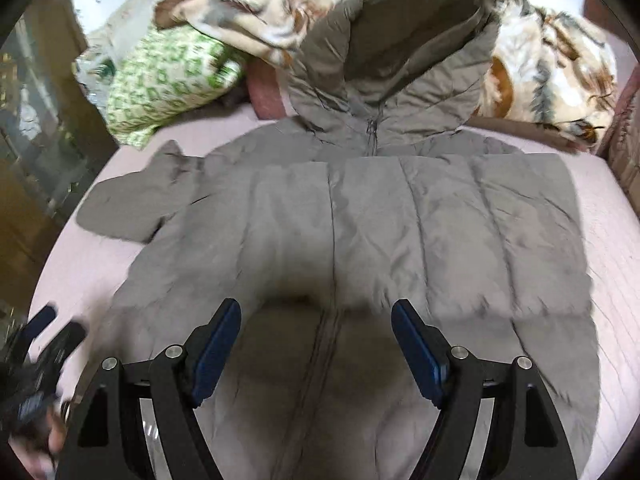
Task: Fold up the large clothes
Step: 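Move the left tool to the other sleeve and grasp its cuff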
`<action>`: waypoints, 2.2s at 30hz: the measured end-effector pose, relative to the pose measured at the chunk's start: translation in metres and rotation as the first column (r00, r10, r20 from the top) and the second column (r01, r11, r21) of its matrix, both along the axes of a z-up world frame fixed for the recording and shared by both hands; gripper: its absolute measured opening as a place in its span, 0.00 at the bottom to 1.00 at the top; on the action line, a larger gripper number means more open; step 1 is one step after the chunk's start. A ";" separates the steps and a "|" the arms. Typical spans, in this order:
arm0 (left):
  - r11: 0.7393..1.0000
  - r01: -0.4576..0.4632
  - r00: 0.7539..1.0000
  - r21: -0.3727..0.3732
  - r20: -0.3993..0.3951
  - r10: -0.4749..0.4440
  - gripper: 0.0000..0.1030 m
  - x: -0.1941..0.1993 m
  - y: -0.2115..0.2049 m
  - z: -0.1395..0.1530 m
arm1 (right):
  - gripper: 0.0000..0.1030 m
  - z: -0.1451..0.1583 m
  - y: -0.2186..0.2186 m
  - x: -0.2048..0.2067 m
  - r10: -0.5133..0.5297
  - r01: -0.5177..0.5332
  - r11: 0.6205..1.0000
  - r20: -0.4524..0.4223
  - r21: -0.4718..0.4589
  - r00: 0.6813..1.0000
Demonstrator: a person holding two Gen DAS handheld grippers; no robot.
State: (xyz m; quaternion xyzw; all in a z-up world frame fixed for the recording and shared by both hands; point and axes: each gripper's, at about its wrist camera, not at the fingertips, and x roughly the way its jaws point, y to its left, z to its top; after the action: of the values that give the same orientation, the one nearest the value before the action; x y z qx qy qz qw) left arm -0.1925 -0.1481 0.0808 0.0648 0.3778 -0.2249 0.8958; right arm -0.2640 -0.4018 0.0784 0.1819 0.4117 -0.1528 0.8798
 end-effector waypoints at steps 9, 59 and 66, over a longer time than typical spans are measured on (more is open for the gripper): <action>0.997 -0.083 0.996 -0.004 -0.039 0.082 1.00 0.016 0.022 -0.004 | 0.82 -0.007 0.028 -0.042 0.011 -0.013 0.999 0.051 0.042 0.999; 0.631 -0.584 0.807 -0.511 -0.453 0.379 0.68 0.337 0.232 -0.085 | 0.82 -0.041 0.021 -0.015 0.049 -0.049 0.994 -0.004 0.100 0.999; 0.626 -0.600 0.799 -0.498 -0.403 0.446 0.14 0.343 0.227 -0.092 | 0.82 -0.047 0.015 -0.013 0.023 -0.022 0.994 -0.012 0.105 1.000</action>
State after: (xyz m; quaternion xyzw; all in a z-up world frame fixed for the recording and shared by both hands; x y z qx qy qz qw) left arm 0.1507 0.0793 -0.0115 -0.3649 0.3935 -0.0666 0.8411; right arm -0.2769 -0.3870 0.0317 0.2219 0.4270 -0.1222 0.8681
